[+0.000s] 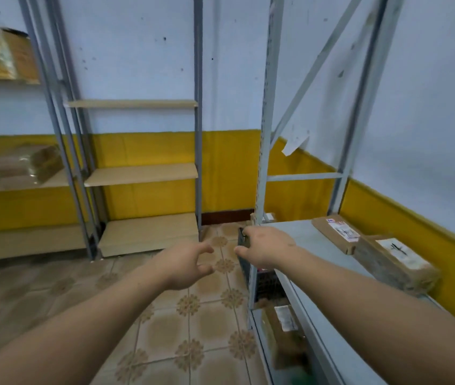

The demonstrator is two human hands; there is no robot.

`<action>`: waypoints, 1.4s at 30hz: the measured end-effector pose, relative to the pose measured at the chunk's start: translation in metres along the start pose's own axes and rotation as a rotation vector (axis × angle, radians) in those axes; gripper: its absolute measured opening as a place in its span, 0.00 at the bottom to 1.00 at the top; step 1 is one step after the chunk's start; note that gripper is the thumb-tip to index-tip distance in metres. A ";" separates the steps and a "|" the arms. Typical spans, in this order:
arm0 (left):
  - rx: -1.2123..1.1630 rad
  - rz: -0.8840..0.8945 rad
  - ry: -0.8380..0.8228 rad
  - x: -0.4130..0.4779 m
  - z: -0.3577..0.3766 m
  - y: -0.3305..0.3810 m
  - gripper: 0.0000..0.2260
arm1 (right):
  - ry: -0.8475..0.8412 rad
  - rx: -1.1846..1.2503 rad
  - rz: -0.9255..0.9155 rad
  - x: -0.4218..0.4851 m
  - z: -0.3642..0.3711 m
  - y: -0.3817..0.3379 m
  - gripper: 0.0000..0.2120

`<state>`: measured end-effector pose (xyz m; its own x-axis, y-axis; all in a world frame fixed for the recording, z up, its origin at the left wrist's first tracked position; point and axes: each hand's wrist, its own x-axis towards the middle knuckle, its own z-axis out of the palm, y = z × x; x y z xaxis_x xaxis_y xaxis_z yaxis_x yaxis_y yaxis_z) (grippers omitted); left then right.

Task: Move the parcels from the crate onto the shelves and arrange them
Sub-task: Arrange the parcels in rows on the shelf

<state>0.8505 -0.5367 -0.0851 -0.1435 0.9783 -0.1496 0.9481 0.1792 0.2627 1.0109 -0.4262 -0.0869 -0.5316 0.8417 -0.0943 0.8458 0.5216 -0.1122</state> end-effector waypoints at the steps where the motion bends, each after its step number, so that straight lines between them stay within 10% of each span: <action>1: -0.003 -0.013 0.002 0.012 -0.001 -0.008 0.23 | -0.023 0.009 -0.001 0.017 0.004 -0.002 0.29; 20: -0.055 0.012 -0.191 0.340 -0.048 -0.212 0.23 | -0.221 0.175 0.089 0.369 0.032 -0.053 0.29; 42: 0.058 0.158 -0.330 0.756 -0.019 -0.248 0.22 | -0.186 0.457 0.501 0.690 0.101 0.107 0.23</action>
<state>0.5019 0.1608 -0.2454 0.0962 0.9055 -0.4134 0.9672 0.0131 0.2537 0.7297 0.1965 -0.2636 -0.1163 0.9064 -0.4061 0.9089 -0.0677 -0.4115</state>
